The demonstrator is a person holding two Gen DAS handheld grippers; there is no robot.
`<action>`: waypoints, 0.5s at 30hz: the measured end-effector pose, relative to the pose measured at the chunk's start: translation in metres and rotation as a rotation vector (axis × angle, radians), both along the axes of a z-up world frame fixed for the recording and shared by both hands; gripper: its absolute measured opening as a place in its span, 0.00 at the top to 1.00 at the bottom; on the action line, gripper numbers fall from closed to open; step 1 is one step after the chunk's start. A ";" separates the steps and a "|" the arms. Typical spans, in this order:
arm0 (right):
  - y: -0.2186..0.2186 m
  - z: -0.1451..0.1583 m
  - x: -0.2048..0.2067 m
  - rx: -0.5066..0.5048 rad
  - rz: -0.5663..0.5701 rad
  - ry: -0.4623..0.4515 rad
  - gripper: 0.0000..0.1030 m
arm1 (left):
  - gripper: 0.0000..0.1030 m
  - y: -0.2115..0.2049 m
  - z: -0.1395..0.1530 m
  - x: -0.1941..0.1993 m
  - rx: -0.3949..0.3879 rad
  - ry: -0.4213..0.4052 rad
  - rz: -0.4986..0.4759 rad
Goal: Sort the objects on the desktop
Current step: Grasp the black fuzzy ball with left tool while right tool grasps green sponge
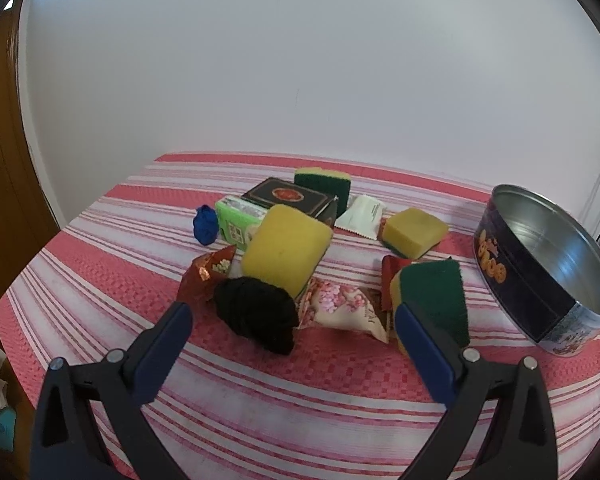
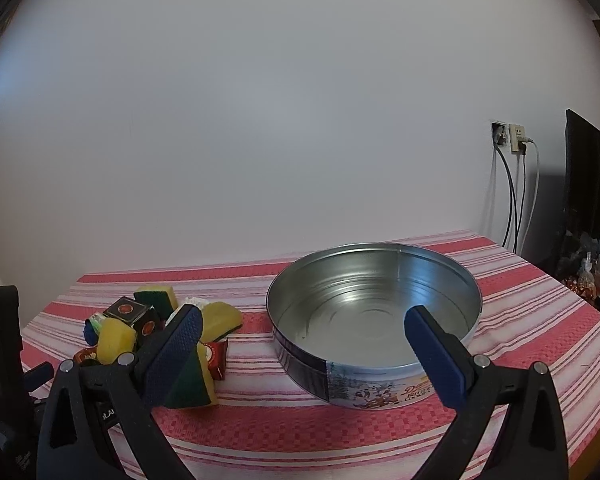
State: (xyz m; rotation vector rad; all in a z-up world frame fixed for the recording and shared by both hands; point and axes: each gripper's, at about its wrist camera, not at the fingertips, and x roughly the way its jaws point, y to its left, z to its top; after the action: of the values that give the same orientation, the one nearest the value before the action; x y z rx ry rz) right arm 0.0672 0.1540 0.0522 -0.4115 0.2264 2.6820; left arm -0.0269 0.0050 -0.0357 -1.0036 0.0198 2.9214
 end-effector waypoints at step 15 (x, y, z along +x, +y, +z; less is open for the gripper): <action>-0.032 -0.027 -0.055 -0.021 0.178 -0.168 0.01 | 0.01 -0.053 -0.010 -0.019 0.001 -0.028 0.085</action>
State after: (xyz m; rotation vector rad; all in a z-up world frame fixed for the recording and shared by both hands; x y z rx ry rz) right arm 0.0126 0.1220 0.0252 -0.6892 0.1762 2.7997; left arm -0.0456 -0.0484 -0.0462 -1.0718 -0.0256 2.9826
